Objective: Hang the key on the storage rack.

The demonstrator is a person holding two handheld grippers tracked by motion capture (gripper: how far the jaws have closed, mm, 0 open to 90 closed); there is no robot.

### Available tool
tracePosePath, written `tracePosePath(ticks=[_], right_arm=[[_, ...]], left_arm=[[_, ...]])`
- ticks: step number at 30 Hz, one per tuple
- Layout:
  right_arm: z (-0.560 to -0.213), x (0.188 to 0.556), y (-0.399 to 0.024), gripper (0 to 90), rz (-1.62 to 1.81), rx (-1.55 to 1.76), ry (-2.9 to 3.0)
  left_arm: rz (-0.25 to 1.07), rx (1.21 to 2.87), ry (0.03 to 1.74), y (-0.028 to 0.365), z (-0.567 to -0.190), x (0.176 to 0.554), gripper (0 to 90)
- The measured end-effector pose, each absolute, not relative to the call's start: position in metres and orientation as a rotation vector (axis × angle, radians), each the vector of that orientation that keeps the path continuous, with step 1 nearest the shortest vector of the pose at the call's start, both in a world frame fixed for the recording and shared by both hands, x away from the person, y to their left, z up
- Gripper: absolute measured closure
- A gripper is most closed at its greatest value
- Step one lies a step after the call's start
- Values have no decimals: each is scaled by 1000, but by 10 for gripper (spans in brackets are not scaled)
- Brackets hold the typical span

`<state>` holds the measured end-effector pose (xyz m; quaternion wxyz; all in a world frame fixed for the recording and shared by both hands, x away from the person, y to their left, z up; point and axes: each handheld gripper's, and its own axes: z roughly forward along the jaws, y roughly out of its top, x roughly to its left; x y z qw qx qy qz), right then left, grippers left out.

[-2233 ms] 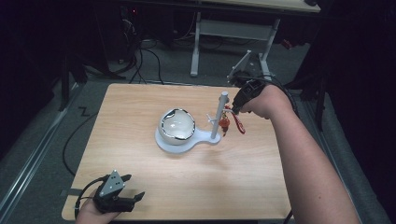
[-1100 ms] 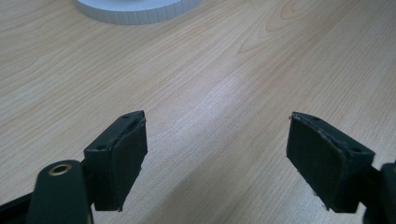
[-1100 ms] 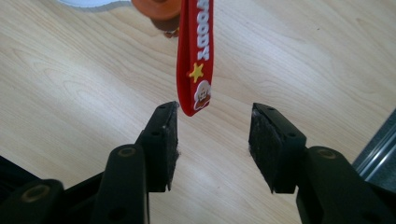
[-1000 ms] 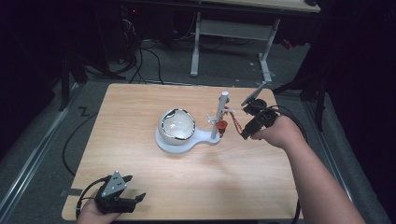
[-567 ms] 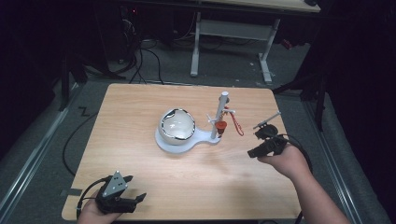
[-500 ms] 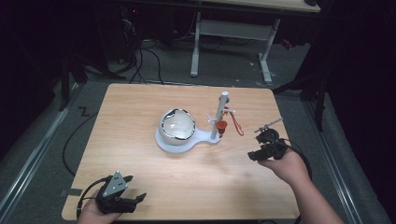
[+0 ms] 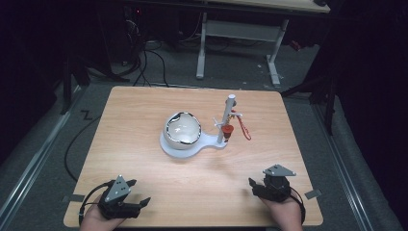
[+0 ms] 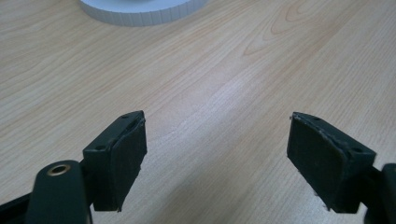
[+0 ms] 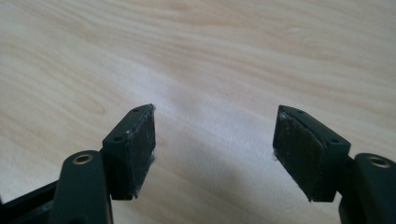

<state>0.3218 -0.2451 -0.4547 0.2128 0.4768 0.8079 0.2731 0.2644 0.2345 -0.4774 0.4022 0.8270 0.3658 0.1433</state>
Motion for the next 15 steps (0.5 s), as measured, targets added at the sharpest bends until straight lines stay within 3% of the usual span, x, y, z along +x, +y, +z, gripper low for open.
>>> tracePosePath(ticks=[3,15], right_arm=[[-463,323,-251,240,764,1321,2269],[-469,337,-254,217,820,1335,2241]], left_arm=[[370,2081,933,235,-476,265,203],[355,2085,951,237,-481,264,203]])
